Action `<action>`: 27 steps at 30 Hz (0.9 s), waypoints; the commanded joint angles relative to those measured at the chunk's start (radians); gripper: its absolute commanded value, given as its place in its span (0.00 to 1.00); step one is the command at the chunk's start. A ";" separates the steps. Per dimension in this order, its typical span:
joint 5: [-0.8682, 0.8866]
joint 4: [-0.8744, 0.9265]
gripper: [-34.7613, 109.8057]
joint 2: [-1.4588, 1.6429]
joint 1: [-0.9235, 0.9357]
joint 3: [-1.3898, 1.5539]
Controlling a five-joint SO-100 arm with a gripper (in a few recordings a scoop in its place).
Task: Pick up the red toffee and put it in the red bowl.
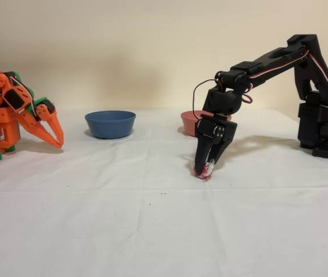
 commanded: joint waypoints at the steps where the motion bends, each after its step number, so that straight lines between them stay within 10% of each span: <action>1: -0.018 0.046 0.26 0.201 0.040 -0.008; 27: -0.253 0.302 0.26 0.670 0.667 0.003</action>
